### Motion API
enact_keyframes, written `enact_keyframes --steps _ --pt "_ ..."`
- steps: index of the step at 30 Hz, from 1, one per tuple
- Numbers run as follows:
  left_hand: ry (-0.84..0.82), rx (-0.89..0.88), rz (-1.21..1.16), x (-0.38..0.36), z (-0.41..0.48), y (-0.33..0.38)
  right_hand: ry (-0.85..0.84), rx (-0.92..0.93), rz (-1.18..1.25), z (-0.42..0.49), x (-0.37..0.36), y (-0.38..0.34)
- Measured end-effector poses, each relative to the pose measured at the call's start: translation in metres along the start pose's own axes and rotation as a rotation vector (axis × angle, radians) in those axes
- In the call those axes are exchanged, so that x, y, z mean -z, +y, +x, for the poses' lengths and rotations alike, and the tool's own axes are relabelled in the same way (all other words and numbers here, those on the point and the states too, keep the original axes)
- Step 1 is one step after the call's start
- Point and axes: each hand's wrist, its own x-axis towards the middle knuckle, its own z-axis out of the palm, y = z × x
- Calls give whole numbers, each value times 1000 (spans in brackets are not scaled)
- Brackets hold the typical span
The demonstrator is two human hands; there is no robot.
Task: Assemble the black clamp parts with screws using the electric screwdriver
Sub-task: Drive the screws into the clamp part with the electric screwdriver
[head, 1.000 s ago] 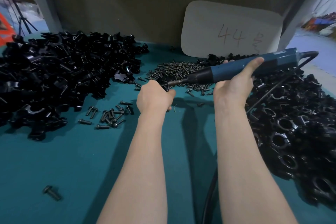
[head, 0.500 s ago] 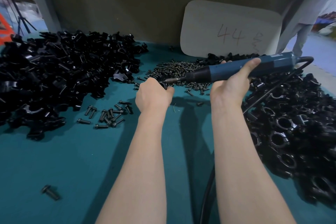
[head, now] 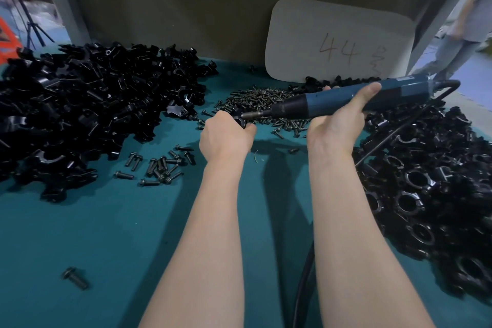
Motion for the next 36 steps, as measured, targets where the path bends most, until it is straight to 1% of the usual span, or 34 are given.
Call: enact_keyframes --steps 11,17,20,24,26,29,31,36 --pt "-14 0 24 -1 0 0 -19 9 -24 1 1 1" --pt "-145 54 -35 1 -2 -2 -157 60 -92 -1 -4 0" --pt "-255 104 16 9 0 -4 -207 26 -66 -2 -1 3" --pt "-370 127 97 19 1 -5 -196 -70 -3 1 8 3" --pt "-429 138 142 20 1 -3 -206 -85 27 2 11 -1" --pt "-484 134 122 20 0 -2 -277 -58 46 2 10 -8" --pt "-500 113 105 20 -1 -1 -296 -36 30 2 7 -10" --pt "-547 102 84 18 -5 1 -232 -20 17 6 9 -16"
